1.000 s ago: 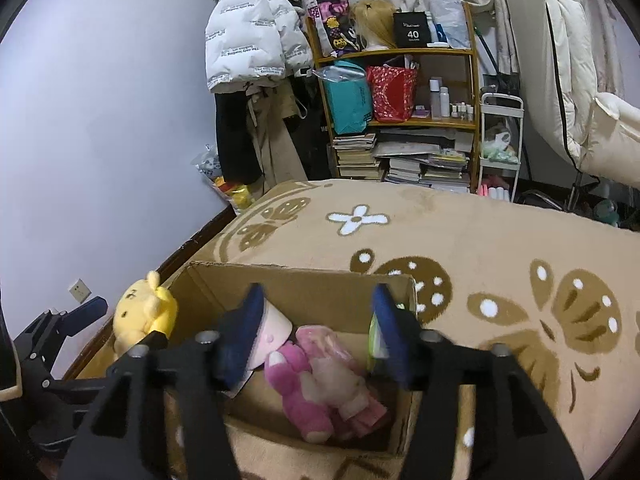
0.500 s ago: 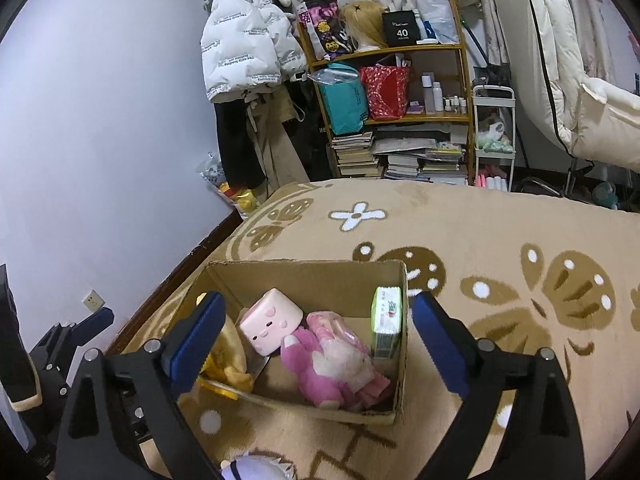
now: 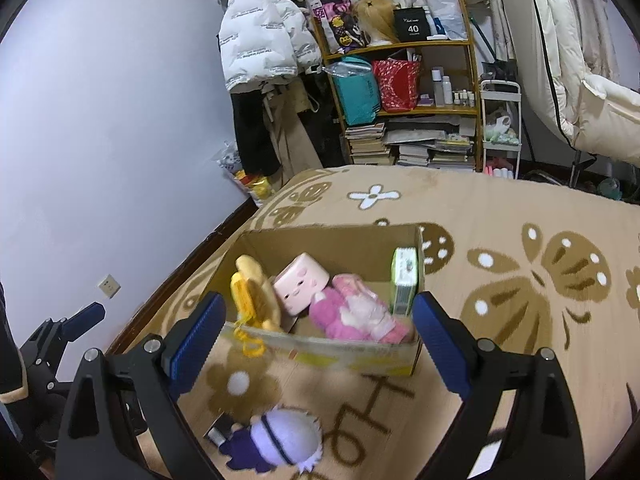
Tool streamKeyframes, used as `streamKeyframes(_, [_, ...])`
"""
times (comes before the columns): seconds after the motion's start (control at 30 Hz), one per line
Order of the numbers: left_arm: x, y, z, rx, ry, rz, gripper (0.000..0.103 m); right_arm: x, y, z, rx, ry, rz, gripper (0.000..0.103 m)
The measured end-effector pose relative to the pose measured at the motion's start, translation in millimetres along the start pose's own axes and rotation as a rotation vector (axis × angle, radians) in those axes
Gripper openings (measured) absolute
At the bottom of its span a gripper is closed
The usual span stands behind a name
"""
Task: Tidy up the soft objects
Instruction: 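Move both tools back toward the doll plush and black tissue pack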
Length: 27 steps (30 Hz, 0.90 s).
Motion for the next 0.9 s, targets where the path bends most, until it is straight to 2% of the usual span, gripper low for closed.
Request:
streamKeyframes(0.33, [-34,-19,12,0.019,-0.012,0.038,0.094,-31,-13,18,0.021,0.0,0.053,0.099])
streamKeyframes(0.47, [-44,-22,13,0.049,-0.03,0.025,0.094,-40,-12,18,0.028,0.015,0.077,0.098])
streamKeyframes(0.9, [-61,2,4,-0.002,-0.014,0.129,0.094,-69,9,14,0.053,0.07,0.16,0.099])
Point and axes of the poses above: each gripper's, at about its wrist camera, not at the fingertips, and y roughly the way its jaws point, z to its left, x to its top, the point moved 1 cm from there along y, roughly the way its jaws point, and after that the axes turned 14 degrees about x, right-handed, at the moved point
